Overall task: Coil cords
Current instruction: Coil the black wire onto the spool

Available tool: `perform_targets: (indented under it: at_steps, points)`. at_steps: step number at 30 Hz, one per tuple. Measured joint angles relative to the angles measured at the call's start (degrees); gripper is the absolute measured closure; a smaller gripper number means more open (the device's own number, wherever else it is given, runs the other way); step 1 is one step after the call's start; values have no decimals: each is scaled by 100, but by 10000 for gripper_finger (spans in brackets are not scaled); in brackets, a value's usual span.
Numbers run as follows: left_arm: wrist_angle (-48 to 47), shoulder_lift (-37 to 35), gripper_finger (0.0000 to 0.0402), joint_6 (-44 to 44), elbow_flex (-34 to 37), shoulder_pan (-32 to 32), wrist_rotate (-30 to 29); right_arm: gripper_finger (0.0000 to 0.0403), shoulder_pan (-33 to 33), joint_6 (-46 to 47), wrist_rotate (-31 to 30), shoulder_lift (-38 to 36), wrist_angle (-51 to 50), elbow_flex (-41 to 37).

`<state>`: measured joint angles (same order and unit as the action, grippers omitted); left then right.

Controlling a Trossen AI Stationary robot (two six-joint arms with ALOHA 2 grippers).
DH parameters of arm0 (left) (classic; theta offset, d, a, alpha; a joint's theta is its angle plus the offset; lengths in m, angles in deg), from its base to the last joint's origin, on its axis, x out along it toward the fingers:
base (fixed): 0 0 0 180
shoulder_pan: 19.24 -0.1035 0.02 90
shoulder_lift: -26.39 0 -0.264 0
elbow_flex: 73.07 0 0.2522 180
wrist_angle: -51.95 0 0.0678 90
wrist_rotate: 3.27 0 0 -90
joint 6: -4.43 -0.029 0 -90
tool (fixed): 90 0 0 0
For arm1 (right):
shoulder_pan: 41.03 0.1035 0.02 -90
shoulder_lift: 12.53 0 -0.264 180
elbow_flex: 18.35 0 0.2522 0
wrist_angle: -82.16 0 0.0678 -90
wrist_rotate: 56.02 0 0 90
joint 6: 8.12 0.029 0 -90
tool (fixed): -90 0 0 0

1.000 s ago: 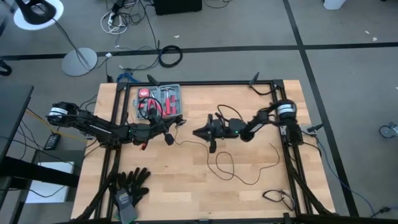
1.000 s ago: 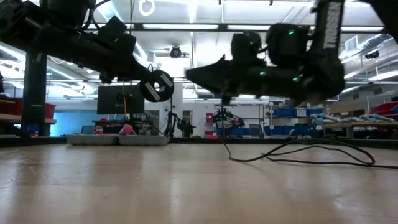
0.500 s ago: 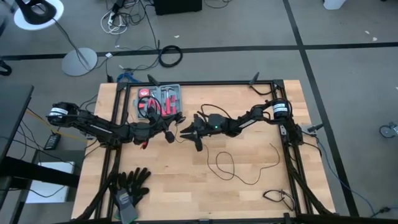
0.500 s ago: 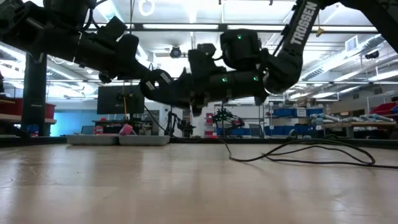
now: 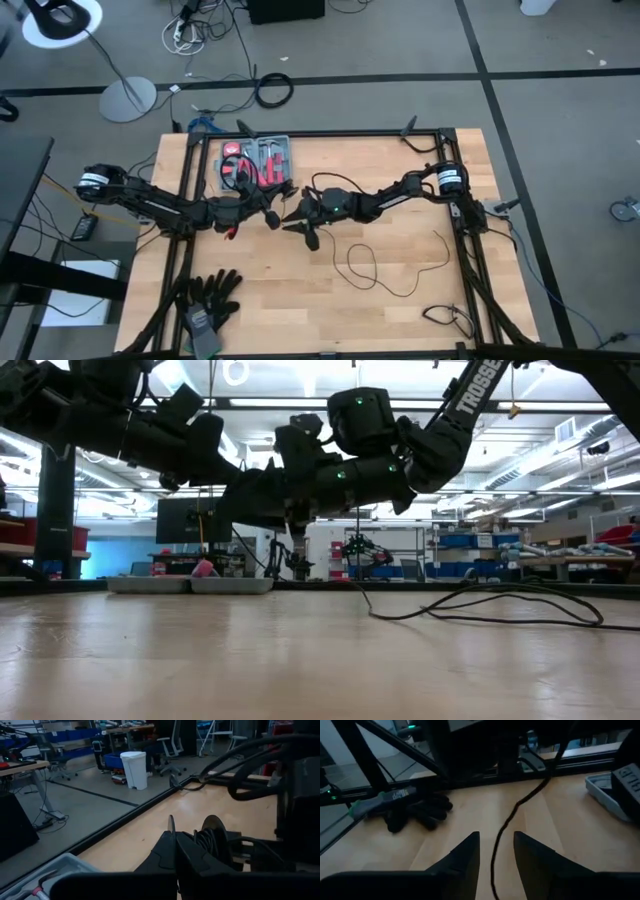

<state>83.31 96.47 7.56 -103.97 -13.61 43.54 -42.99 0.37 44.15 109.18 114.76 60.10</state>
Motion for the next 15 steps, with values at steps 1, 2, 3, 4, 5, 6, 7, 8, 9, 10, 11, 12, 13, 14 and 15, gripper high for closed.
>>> perform_targets:
  at_steps: [1, 2, 3, 4, 5, 6, 7, 8, 9, 10, 11, 12, 13, 14, 15]
  points:
    - [16, 0, 402, -1, 0, 0, 2, 282, 0, 28, -17, 0, -1, 0]
    - [15, 1, 402, -2, 0, 0, 0, 283, 0, 58, -68, 0, -44, 2]
    - [14, -1, 402, -4, 0, 0, 2, 285, -2, 85, -122, 0, -128, 2]
    - [11, -1, 402, -7, 0, 0, 2, 288, -2, 89, -149, 1, -188, -1]
    - [18, -1, 402, -9, 0, 0, 2, 293, -2, 90, -150, 2, -206, -4]
    - [32, 1, 402, -7, 0, 0, 2, 299, -2, 90, -154, 3, -190, -4]
    - [31, 0, 402, -7, 0, 0, 2, 308, -2, 90, -155, 2, -158, -4]
    - [24, -1, 402, -7, 0, 0, 2, 318, -2, 90, -155, 2, -151, -2]
    - [23, -1, 402, -8, 0, 0, 2, 331, -2, 90, -155, 4, -168, -2]
    - [31, 0, 402, -7, 0, 0, 2, 345, -2, 90, -155, 4, -178, -2]
    - [34, 1, 402, -7, 0, 0, 2, 362, -2, 88, -155, 2, -175, -2]
    - [32, 1, 402, -6, 0, 0, 3, 380, -2, 86, -155, 2, -166, -2]
    - [30, 1, 402, -2, 0, 0, 4, 390, -2, 77, -155, 2, -167, -2]
    - [28, 1, 402, -2, 0, 0, 4, 395, -2, 63, -155, 2, -171, -2]
    - [28, 1, 402, 0, 0, 0, 4, 395, -2, 60, -155, 2, -170, -2]
